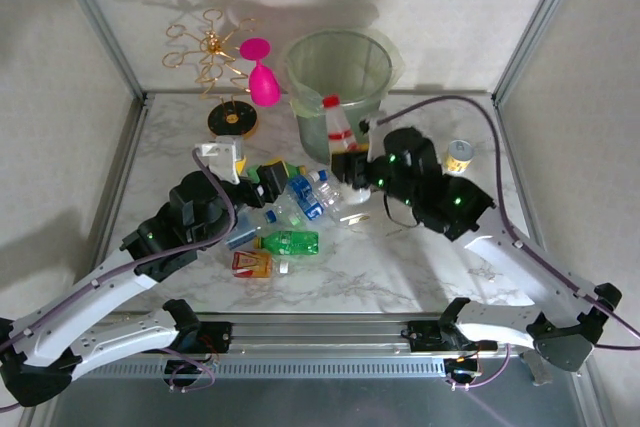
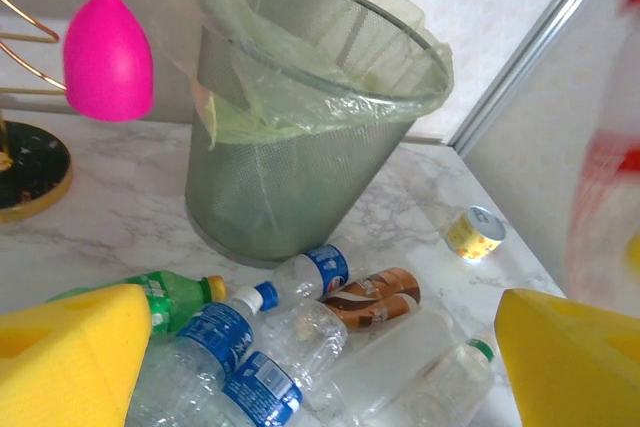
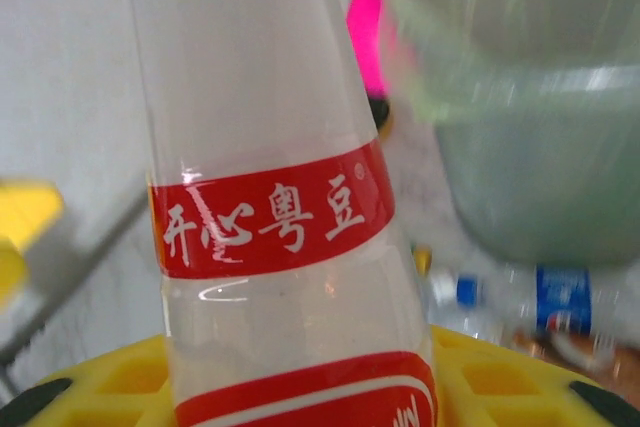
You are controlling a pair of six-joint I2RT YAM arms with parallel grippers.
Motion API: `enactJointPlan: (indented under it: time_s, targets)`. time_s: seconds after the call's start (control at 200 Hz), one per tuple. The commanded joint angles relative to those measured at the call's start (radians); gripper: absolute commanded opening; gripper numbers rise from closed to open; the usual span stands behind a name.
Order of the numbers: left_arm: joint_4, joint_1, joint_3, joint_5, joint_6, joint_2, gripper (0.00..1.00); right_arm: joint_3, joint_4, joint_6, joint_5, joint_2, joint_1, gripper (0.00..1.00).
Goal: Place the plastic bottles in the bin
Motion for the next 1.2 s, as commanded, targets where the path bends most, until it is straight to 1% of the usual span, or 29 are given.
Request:
enactJointPlan:
  time_s: [0.0,0.04,0.065,0.135,0.165,0.3,0.471,0.556,0.606,0.661,0.746,0.906,0.996,1.141,1.197]
  targets:
    - [0.018,0.007,0.004,-0.073,0.048,-0.014,0.89,0.111,0.095,-0.035,-0.007,0.059,-0.091,0.43]
    - [0.029,0.007,-0.015,-0.082,0.053,-0.018,0.88,0.152,0.104,-0.038,-0.03,0.092,-0.118,0.43]
    - [0.037,0.007,-0.027,-0.086,0.055,-0.021,0.88,0.181,0.107,-0.039,-0.04,0.116,-0.161,0.43]
    - [0.057,0.006,-0.064,-0.089,0.056,-0.025,0.88,0.261,0.11,-0.036,-0.051,0.186,-0.222,0.42]
    - [0.061,0.006,-0.076,-0.087,0.056,-0.021,0.88,0.296,0.115,-0.028,-0.085,0.221,-0.251,0.42]
    - [0.052,0.006,-0.085,-0.089,0.065,0.002,0.88,0.454,0.133,0.009,-0.156,0.373,-0.355,0.42]
    - [0.058,0.006,-0.091,-0.075,0.062,0.009,0.88,0.615,0.162,0.086,-0.255,0.568,-0.428,0.42]
    - [0.059,0.007,-0.091,-0.071,0.064,0.014,0.88,0.755,0.122,0.138,-0.376,0.703,-0.461,0.43]
    - [0.059,0.007,-0.09,-0.073,0.064,0.017,0.88,0.858,0.092,0.153,-0.448,0.783,-0.467,0.44]
    - [0.06,0.007,-0.09,-0.072,0.065,0.018,0.88,0.95,0.061,0.166,-0.482,0.868,-0.465,0.44]
    - [0.06,0.007,-0.09,-0.068,0.066,0.018,0.88,1.001,0.063,0.17,-0.518,0.939,-0.451,0.44]
    - [0.064,0.01,-0.085,-0.057,0.062,0.018,0.88,0.978,0.071,0.158,-0.508,0.998,-0.436,0.44]
    - [0.066,0.013,-0.084,-0.051,0.063,0.02,0.88,0.97,0.046,0.139,-0.499,1.027,-0.423,0.44]
    - [0.064,0.018,-0.084,-0.048,0.061,0.02,0.88,0.959,-0.018,0.082,-0.406,1.054,-0.392,0.44]
    - [0.066,0.018,-0.084,-0.045,0.061,0.019,0.88,0.935,-0.019,0.079,-0.39,1.053,-0.39,0.44]
